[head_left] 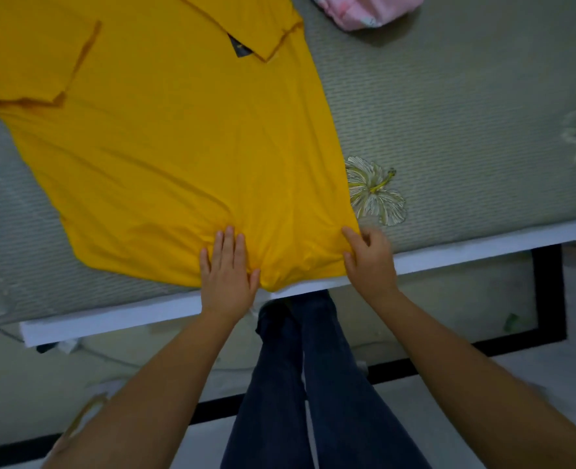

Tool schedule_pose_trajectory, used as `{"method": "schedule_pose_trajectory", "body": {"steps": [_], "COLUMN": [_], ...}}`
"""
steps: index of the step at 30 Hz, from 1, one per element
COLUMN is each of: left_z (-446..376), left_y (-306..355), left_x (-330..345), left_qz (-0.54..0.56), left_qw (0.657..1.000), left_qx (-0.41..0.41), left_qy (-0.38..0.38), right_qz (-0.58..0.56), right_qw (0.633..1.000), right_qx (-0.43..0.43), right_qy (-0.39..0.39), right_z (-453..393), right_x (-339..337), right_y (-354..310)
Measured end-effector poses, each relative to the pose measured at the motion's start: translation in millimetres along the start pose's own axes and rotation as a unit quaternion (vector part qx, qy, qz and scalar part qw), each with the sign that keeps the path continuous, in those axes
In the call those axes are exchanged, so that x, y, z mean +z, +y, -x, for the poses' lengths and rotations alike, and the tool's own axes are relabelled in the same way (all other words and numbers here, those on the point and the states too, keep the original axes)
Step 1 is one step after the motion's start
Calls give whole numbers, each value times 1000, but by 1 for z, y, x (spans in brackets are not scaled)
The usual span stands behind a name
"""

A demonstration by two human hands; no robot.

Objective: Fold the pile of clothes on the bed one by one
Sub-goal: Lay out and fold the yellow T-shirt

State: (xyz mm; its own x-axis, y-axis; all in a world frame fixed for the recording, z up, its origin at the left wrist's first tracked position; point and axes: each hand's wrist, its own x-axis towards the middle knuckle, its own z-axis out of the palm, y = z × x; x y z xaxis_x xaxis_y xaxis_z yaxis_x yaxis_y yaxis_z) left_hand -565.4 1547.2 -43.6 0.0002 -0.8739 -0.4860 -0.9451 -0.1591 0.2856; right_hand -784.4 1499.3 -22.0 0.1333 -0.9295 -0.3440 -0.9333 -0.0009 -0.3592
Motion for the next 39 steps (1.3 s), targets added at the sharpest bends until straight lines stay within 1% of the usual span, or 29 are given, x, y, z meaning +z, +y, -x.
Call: {"method": "schedule_pose_trajectory", "body": {"steps": [2,3,5,7,9,13,14,16,18,19,20,21,22,25,26,27,29,30,31,32,34,36,39], "left_z": [-2,-1,2,7,9,5,3,-2,-9,-13,-18,-23,-27,-35,-38,-42,-51,-54,-56,-56,-47,-28,0], "left_y": [-1,-2,-2,-6,-9,-9,-5,9,23,30,38,45,52,68,71,72,69,65,59,52,35,14,-16], "left_x": [3,2,-5,-7,-9,-4,-3,-3,0,1,-1,-5,-10,-19,-20,-20,-21,-22,-22,-20,-23,-30,-38], "left_qz": [3,9,2,-22,-47,-62,-35,22,61,69,69,64,50,-8,-10,2,46,79,108,121,130,150,177], "left_qw": [1000,1000,1000,998,998,997,999,997,991,989,989,990,992,990,987,985,981,978,975,970,956,933,896], "left_qx": [-11,-9,22,50,43,23,4,-75,-119,-126,-124,-117,-104,-35,-33,-43,-90,-119,-151,-179,-221,-272,-339], "left_qy": [-1,1,-4,8,8,25,19,-5,11,21,31,41,55,134,156,167,168,151,122,115,143,182,227], "right_qz": [-59,-104,-199,-282,-346,-484,-520,-602,-675,-700,-713,-716,-707,-655,-632,-599,-482,-415,-364,-334,-314,-308,-260], "right_qw": [996,990,972,946,919,834,809,742,674,651,639,639,650,710,733,764,856,897,923,936,945,948,963], "right_qx": [52,75,118,150,184,261,273,291,284,268,249,234,225,209,203,192,136,99,72,59,58,56,40], "right_qy": [-44,-52,-49,-45,-39,-38,-39,-54,-94,-120,-142,-157,-165,-154,-148,-142,-126,-116,-104,-91,-72,-62,-57], "right_z": [-2,-3,-9,-18,-28,-51,-57,-66,-74,-78,-82,-88,-96,-116,-121,-125,-130,-131,-132,-133,-134,-132,-122], "right_x": [-3,-7,-21,-41,-59,-90,-95,-101,-103,-104,-106,-108,-110,-114,-114,-113,-112,-112,-113,-114,-117,-121,-121], "right_y": [-2,-1,2,6,14,11,6,-7,-22,-30,-36,-42,-47,-55,-55,-56,-56,-54,-53,-51,-47,-43,-39]}}
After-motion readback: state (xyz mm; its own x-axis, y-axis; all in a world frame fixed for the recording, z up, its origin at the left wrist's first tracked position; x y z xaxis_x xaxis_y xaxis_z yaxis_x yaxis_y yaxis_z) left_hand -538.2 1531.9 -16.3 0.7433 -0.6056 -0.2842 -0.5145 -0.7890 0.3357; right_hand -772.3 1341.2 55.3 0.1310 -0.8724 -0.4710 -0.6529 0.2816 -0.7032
